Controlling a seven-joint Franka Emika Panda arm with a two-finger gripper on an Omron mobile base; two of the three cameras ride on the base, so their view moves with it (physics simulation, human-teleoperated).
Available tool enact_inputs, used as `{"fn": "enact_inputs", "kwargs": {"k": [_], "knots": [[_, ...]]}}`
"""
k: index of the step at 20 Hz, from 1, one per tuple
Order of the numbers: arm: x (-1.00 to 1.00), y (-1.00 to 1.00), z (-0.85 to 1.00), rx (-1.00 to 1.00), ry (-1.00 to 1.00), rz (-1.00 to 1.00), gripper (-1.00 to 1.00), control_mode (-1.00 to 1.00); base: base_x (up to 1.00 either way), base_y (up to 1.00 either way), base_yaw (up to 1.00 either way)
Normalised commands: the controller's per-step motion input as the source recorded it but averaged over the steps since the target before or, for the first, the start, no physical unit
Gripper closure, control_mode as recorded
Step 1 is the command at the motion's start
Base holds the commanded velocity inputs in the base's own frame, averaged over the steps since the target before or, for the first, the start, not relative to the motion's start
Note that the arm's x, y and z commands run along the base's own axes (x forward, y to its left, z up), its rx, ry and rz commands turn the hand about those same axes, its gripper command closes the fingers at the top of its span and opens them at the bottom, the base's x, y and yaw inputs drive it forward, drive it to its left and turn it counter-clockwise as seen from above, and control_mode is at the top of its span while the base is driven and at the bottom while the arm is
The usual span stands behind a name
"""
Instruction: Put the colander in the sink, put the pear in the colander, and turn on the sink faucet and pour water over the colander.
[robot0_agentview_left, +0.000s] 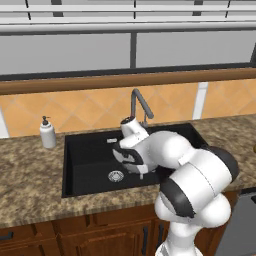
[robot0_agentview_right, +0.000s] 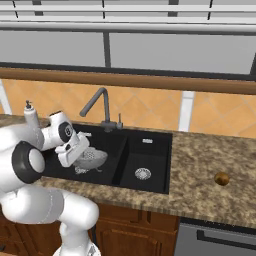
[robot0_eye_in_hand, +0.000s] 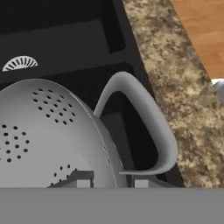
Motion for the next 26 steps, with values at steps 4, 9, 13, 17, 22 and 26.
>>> {"fn": "enact_inputs", "kwargs": {"k": [4, 9, 13, 17, 22, 26], "knots": [[0.13, -0.2, -0.47, 0.05, -0.02, 0.0, 1.0, -1.0, 0.0, 0.0, 0.0], [0.05, -0.27, -0.41, 0.08, -0.06, 0.0, 1.0, -1.0, 0.0, 0.0, 0.0], [0.08, -0.25, -0.31, 0.07, -0.05, 0.0, 1.0, -1.0, 0.0, 0.0, 0.0], [0.04, -0.21, -0.32, 0.07, -0.03, 0.0, 1.0, -1.0, 0.0, 0.0, 0.0], [0.0, -0.04, -0.39, 0.03, -0.04, 0.0, 1.0, -1.0, 0.0, 0.0, 0.0], [-0.04, -0.1, -0.38, 0.01, -0.03, 0.0, 1.0, -1.0, 0.0, 0.0, 0.0]]}}
